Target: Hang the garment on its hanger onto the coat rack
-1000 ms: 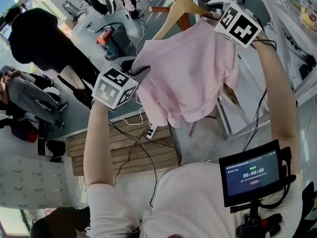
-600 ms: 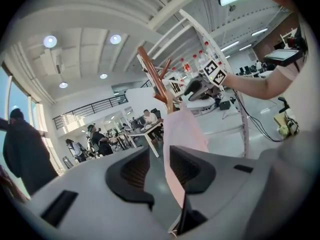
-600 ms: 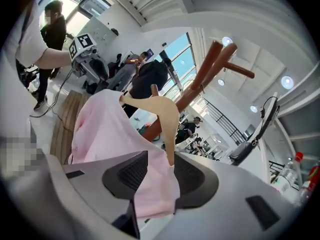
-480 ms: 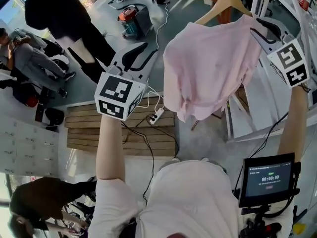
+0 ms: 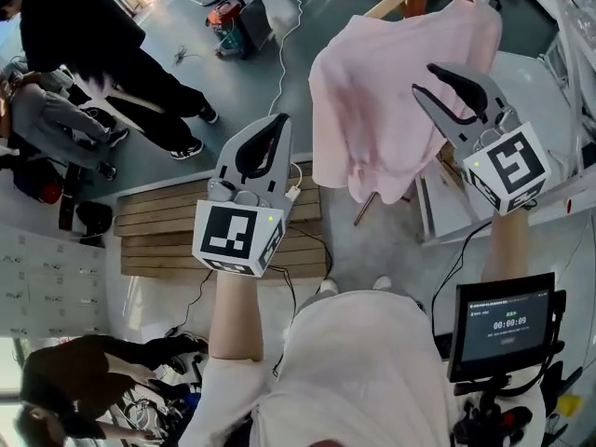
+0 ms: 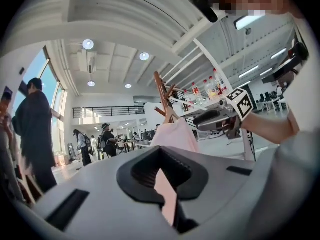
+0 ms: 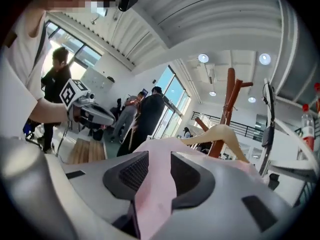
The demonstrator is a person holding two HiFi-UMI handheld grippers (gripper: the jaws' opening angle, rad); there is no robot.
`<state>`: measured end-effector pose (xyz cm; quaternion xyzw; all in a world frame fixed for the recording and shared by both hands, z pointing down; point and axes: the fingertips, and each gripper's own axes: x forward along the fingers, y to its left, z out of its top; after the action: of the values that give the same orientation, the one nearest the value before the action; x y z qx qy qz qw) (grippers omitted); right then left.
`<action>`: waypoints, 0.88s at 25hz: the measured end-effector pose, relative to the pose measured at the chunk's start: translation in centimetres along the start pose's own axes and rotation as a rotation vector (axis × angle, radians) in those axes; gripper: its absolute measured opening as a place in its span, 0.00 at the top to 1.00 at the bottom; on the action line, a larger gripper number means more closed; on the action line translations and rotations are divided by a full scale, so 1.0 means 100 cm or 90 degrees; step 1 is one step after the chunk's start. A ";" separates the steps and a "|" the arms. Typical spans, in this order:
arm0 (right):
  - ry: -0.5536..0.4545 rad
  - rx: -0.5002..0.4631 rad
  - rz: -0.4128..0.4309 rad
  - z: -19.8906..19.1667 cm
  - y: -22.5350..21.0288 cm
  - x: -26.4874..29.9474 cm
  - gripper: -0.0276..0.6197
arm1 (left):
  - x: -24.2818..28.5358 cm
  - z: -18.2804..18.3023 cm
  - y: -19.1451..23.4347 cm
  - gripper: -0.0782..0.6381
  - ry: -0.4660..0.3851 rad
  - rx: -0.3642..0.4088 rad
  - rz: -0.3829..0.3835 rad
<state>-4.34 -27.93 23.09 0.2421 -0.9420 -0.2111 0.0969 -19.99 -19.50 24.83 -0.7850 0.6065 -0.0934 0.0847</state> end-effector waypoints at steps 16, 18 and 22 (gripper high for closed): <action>-0.007 0.221 -0.098 -0.045 0.101 -0.053 0.85 | -0.026 -0.089 -0.095 0.88 0.052 -0.193 -0.192; 0.004 0.234 -0.118 -0.059 0.103 -0.065 0.87 | -0.019 -0.095 -0.111 0.88 0.058 -0.194 -0.215; 0.019 0.260 -0.144 -0.080 0.110 -0.085 0.89 | -0.010 -0.099 -0.136 0.88 0.062 -0.192 -0.254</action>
<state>0.74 -17.77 34.41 0.3640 -0.9305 -0.0219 0.0352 -9.99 -15.30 37.75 -0.8876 0.4498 -0.0546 -0.0826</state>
